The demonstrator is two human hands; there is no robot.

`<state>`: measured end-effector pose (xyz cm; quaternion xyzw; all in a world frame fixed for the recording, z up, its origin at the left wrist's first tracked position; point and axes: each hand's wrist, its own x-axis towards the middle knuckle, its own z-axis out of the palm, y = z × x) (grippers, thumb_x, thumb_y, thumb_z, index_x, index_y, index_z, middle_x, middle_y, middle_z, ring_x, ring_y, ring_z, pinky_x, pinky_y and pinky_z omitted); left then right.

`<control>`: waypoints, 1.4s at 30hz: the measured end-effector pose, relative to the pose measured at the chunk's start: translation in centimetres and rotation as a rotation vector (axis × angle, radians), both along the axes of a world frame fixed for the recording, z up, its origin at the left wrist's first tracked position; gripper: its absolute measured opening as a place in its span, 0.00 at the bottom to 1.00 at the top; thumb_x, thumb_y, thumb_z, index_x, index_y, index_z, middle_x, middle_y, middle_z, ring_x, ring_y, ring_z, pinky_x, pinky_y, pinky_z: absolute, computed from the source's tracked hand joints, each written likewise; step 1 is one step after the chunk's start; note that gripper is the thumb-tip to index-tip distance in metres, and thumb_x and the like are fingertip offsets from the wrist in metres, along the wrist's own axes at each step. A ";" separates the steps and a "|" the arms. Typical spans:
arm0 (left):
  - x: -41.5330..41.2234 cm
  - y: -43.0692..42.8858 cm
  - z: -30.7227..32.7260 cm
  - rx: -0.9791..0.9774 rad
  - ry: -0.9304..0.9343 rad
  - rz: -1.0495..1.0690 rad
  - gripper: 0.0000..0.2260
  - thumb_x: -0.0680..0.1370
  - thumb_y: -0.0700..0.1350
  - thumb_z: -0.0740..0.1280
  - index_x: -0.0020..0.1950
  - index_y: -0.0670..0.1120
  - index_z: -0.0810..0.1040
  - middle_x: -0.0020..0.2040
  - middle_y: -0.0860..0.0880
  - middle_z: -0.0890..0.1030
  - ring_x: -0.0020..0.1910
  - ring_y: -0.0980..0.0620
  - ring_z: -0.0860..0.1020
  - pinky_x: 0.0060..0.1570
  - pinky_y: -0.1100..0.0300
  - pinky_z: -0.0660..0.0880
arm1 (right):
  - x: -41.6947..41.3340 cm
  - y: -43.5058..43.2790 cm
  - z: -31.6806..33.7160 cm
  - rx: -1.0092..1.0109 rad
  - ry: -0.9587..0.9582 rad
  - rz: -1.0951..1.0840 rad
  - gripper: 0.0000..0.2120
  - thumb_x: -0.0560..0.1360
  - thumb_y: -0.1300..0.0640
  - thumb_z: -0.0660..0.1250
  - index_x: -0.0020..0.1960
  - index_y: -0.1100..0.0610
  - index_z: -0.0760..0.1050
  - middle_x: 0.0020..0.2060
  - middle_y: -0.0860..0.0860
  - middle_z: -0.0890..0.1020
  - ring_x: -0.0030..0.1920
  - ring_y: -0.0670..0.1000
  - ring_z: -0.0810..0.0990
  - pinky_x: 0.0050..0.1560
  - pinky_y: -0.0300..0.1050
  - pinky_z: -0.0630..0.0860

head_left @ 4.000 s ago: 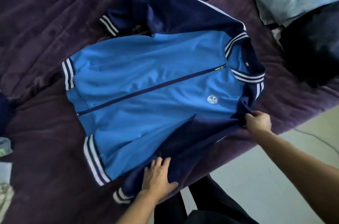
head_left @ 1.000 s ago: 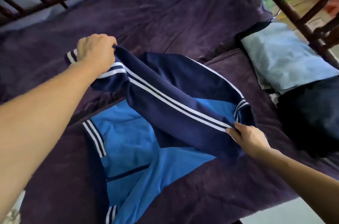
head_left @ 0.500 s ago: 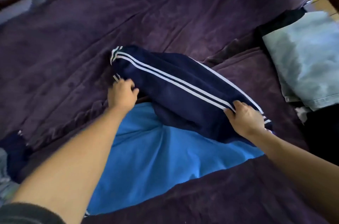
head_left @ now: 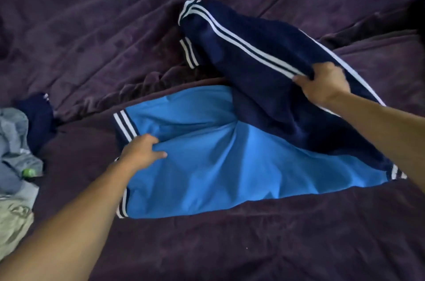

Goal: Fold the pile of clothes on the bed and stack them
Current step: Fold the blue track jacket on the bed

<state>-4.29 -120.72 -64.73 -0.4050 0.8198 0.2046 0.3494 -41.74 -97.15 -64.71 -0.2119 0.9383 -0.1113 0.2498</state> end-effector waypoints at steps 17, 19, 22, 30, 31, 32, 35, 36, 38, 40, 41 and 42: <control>4.5 2.0 -3.2 -0.419 0.393 0.899 0.31 0.75 0.62 0.64 0.68 0.41 0.67 0.66 0.36 0.70 0.64 0.35 0.70 0.61 0.42 0.67 | 0.7 7.8 -1.1 -0.096 0.285 -0.096 0.33 0.74 0.40 0.66 0.72 0.53 0.60 0.66 0.62 0.69 0.66 0.66 0.67 0.63 0.65 0.64; 6.9 4.7 -3.6 -0.416 0.452 0.925 0.28 0.76 0.63 0.63 0.64 0.42 0.70 0.62 0.38 0.74 0.62 0.37 0.72 0.60 0.44 0.68 | 2.8 11.2 -1.9 -0.075 0.326 -0.139 0.36 0.74 0.39 0.67 0.73 0.55 0.58 0.67 0.62 0.69 0.67 0.65 0.66 0.65 0.64 0.62; 9.6 6.9 -3.6 -0.462 0.416 0.999 0.30 0.72 0.69 0.61 0.58 0.45 0.72 0.58 0.41 0.76 0.59 0.38 0.74 0.59 0.41 0.69 | 4.7 15.4 -2.6 -0.049 0.362 -0.387 0.43 0.68 0.32 0.66 0.74 0.53 0.56 0.70 0.59 0.67 0.70 0.62 0.63 0.67 0.63 0.60; 8.5 7.2 -3.6 -0.118 0.766 1.739 0.19 0.72 0.45 0.73 0.60 0.43 0.73 0.58 0.44 0.78 0.49 0.47 0.80 0.31 0.57 0.77 | 6.6 18.5 -3.5 -0.476 -0.089 -1.213 0.29 0.62 0.43 0.78 0.57 0.55 0.73 0.48 0.49 0.80 0.45 0.49 0.80 0.48 0.49 0.80; 8.4 6.5 -3.4 -0.168 0.791 1.734 0.16 0.72 0.41 0.73 0.57 0.45 0.75 0.56 0.45 0.79 0.46 0.49 0.80 0.28 0.60 0.76 | 6.0 18.7 -3.2 -0.523 -0.073 -1.226 0.26 0.63 0.46 0.79 0.55 0.53 0.73 0.43 0.45 0.78 0.41 0.45 0.79 0.45 0.46 0.79; 8.5 6.0 -3.1 -0.228 0.798 1.720 0.14 0.71 0.39 0.72 0.55 0.46 0.76 0.53 0.46 0.80 0.43 0.51 0.80 0.25 0.63 0.76 | 5.3 19.1 -2.9 -0.541 -0.030 -1.212 0.25 0.64 0.48 0.79 0.56 0.52 0.73 0.41 0.44 0.77 0.39 0.44 0.78 0.44 0.43 0.77; 10.2 5.5 -2.6 -0.360 0.671 1.682 0.16 0.71 0.37 0.71 0.58 0.42 0.77 0.55 0.44 0.79 0.42 0.49 0.80 0.23 0.63 0.77 | 3.8 21.3 -2.2 -0.484 0.081 -1.142 0.28 0.65 0.49 0.78 0.61 0.57 0.75 0.51 0.50 0.81 0.46 0.48 0.78 0.48 0.37 0.73; 10.7 5.8 -2.5 -0.388 0.573 1.641 0.18 0.72 0.37 0.70 0.61 0.41 0.75 0.57 0.43 0.79 0.46 0.46 0.80 0.29 0.60 0.79 | 3.8 22.1 -2.2 -0.442 0.083 -1.129 0.28 0.66 0.50 0.78 0.62 0.58 0.75 0.54 0.52 0.81 0.48 0.49 0.78 0.49 0.38 0.72; 11.1 7.0 -2.5 -0.437 0.326 1.426 0.22 0.72 0.36 0.70 0.65 0.40 0.72 0.62 0.39 0.76 0.56 0.39 0.77 0.49 0.50 0.79 | 4.0 23.5 -2.7 -0.297 0.057 -1.048 0.30 0.67 0.49 0.77 0.64 0.60 0.73 0.58 0.56 0.80 0.54 0.54 0.79 0.53 0.42 0.73; 10.0 8.7 -2.2 -0.505 0.161 1.101 0.26 0.70 0.35 0.70 0.66 0.42 0.68 0.65 0.35 0.69 0.62 0.34 0.70 0.59 0.43 0.70 | 4.4 23.9 -3.0 -0.135 0.055 -0.890 0.32 0.68 0.49 0.76 0.66 0.61 0.70 0.61 0.60 0.77 0.60 0.59 0.77 0.59 0.50 0.73; 9.0 9.7 -2.0 -0.556 0.159 0.935 0.27 0.68 0.36 0.70 0.65 0.43 0.67 0.66 0.34 0.67 0.63 0.34 0.68 0.60 0.40 0.67 | 4.6 23.8 -3.0 -0.073 0.074 -0.803 0.34 0.68 0.48 0.76 0.66 0.61 0.67 0.63 0.61 0.76 0.62 0.61 0.75 0.61 0.53 0.71; 7.9 10.8 -1.8 -0.600 0.213 0.777 0.27 0.68 0.36 0.70 0.65 0.43 0.67 0.67 0.35 0.67 0.64 0.34 0.66 0.60 0.39 0.66 | 4.8 23.5 -2.9 -0.038 0.103 -0.728 0.35 0.68 0.47 0.76 0.67 0.60 0.65 0.64 0.62 0.74 0.63 0.62 0.73 0.63 0.55 0.70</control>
